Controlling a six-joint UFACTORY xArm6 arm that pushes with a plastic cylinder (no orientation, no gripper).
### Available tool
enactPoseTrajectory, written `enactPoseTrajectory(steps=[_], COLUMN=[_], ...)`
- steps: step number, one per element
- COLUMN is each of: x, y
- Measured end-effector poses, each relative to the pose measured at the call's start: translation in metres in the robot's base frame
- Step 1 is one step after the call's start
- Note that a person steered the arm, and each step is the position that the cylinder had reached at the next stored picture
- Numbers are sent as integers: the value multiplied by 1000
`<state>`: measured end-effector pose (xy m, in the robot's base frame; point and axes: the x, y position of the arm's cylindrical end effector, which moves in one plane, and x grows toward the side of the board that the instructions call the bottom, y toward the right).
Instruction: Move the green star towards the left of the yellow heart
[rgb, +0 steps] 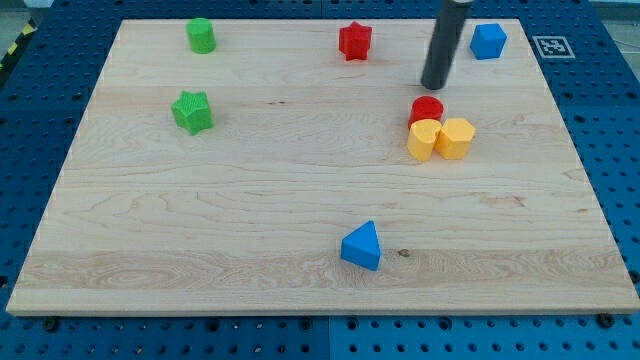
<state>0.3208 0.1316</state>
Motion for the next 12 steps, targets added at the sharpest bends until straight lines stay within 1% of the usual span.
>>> enactPoseTrajectory(steps=[1, 2, 4, 5, 9, 10, 11, 12], x=[-18, -13, -13, -13, -13, 11, 45, 61], y=[-35, -70, -109, -139, -311, -322, -322, -322])
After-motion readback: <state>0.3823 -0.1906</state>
